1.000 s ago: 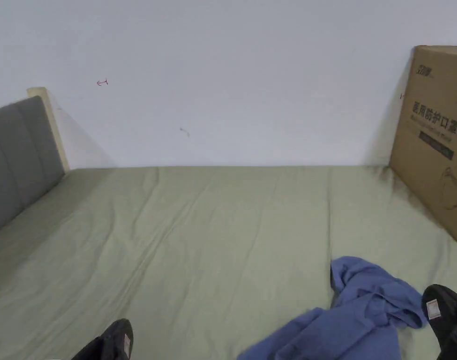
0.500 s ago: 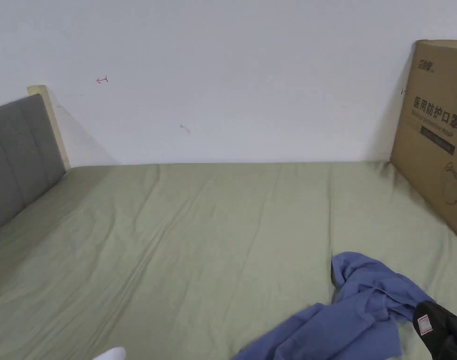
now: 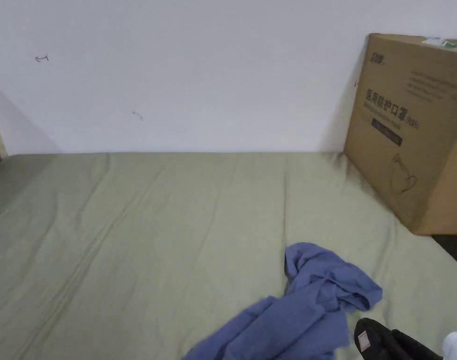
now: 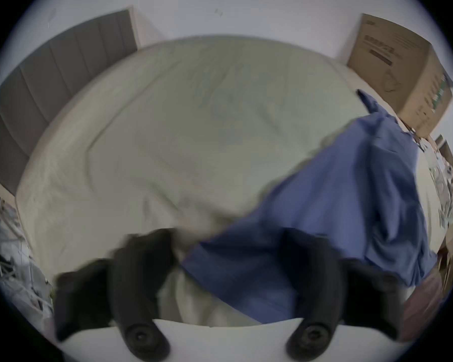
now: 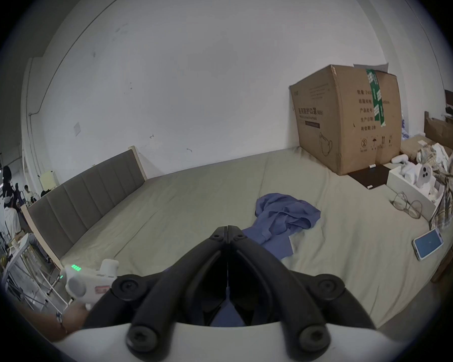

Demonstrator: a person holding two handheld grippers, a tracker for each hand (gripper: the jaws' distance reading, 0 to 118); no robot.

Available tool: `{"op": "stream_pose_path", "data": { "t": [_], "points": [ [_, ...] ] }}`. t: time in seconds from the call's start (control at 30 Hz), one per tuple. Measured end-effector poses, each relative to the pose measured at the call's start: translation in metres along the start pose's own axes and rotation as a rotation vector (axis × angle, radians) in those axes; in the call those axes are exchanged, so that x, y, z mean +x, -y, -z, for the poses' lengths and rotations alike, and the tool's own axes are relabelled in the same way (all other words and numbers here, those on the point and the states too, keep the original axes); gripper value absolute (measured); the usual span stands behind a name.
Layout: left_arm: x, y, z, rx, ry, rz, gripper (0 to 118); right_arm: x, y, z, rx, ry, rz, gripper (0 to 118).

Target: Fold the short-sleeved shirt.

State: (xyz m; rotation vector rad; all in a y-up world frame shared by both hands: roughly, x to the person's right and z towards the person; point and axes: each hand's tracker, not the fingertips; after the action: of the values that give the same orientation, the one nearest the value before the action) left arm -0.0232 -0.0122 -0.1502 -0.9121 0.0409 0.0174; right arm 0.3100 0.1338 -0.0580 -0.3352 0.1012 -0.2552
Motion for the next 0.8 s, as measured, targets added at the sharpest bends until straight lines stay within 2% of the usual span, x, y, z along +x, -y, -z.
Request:
{"op": "stream_pose_path", "data": {
  "t": [0.07, 0.1, 0.2, 0.23, 0.3, 0.37, 0.4, 0.43, 0.47, 0.5, 0.57, 0.6, 0.73, 0.8],
  "points": [
    [0.002, 0.006, -0.005, 0.013, 0.08, 0.039, 36, 0.005, 0.0, 0.009, -0.015, 0.004, 0.01, 0],
    [-0.001, 0.006, -0.006, -0.004, 0.162, 0.007, 5, 0.008, -0.001, 0.014, -0.022, 0.008, 0.013, 0],
    [-0.015, -0.005, -0.02, 0.005, 0.327, -0.133, 5, 0.027, -0.021, 0.047, -0.051, -0.031, 0.013, 0],
    [-0.021, -0.011, -0.026, 0.014, 0.35, -0.141, 5, 0.032, -0.033, 0.064, -0.064, -0.027, -0.024, 0],
    [-0.025, -0.029, -0.037, 0.06, 0.372, -0.108, 5, 0.042, -0.061, 0.114, -0.124, -0.001, -0.178, 0],
    [-0.033, -0.045, -0.046, 0.105, 0.331, -0.058, 5, 0.055, -0.088, 0.176, -0.234, 0.028, -0.256, 0],
    [-0.038, -0.051, -0.049, 0.11, 0.334, -0.052, 5, 0.063, -0.099, 0.207, -0.292, 0.039, -0.232, 16],
    [-0.042, -0.057, -0.049, 0.107, 0.348, -0.051, 5, 0.073, -0.111, 0.242, -0.383, 0.021, -0.196, 43],
    [-0.045, -0.062, -0.05, 0.112, 0.361, -0.051, 5, 0.082, -0.12, 0.278, -0.491, 0.045, -0.15, 70],
    [-0.046, -0.065, -0.049, 0.121, 0.364, -0.055, 5, 0.09, -0.122, 0.31, -0.588, 0.101, -0.117, 92],
    [-0.048, -0.067, -0.045, 0.121, 0.363, -0.056, 5, 0.112, -0.121, 0.371, -0.758, 0.172, -0.079, 96],
    [-0.048, -0.068, -0.041, 0.115, 0.364, -0.056, 5, 0.12, -0.115, 0.396, -0.817, 0.17, -0.081, 96],
    [-0.046, -0.067, -0.026, 0.089, 0.358, -0.062, 5, 0.143, -0.087, 0.461, -0.907, 0.304, -0.182, 96],
    [-0.048, -0.067, -0.02, 0.072, 0.365, -0.073, 5, 0.151, -0.078, 0.482, -0.911, 0.32, -0.193, 96]
  ]
}}
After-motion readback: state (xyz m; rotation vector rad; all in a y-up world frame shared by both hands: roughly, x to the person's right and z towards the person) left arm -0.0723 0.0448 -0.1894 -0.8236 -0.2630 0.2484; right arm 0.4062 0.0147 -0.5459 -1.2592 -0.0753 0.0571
